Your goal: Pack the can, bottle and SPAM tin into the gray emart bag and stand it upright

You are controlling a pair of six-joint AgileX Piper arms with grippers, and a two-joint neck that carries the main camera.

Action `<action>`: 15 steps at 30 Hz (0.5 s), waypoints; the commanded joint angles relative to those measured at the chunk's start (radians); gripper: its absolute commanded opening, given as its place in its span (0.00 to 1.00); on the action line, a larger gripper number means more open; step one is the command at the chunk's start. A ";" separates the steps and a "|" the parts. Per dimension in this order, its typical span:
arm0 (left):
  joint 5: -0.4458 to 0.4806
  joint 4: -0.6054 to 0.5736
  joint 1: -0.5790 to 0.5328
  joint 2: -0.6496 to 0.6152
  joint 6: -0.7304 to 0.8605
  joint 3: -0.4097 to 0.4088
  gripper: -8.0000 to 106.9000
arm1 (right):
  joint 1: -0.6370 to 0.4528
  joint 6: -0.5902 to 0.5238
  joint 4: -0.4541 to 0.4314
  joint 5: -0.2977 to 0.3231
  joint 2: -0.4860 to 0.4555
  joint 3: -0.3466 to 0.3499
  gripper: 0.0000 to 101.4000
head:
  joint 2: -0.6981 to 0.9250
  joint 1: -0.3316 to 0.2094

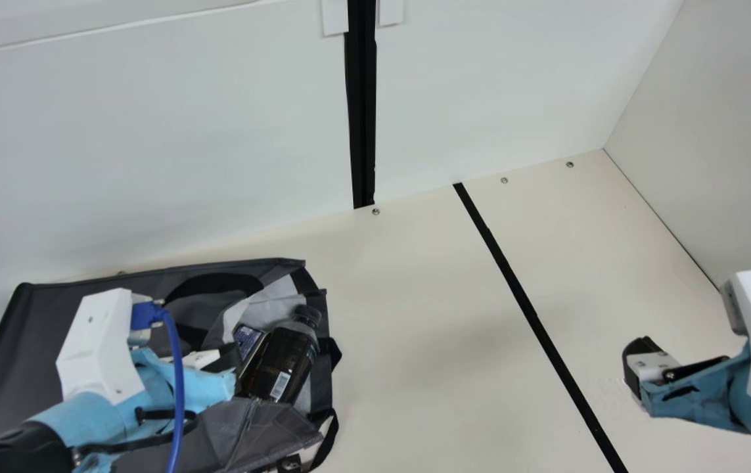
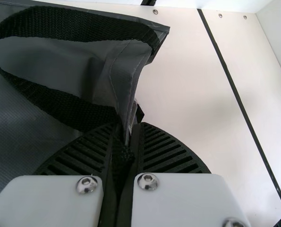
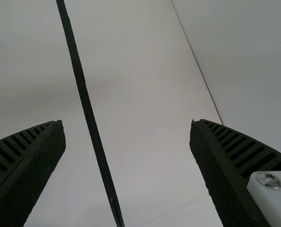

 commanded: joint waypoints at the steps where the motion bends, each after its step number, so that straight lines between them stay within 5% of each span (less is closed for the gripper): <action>1: 0.000 0.000 0.000 0.000 0.000 0.000 0.00 | 0.006 0.033 -0.022 0.027 -0.004 -0.013 0.94 | -0.001 -0.021; 15: 0.000 0.000 0.000 0.000 0.000 0.000 0.00 | 0.038 0.173 -0.105 0.047 -0.002 -0.032 0.94 | -0.001 -0.021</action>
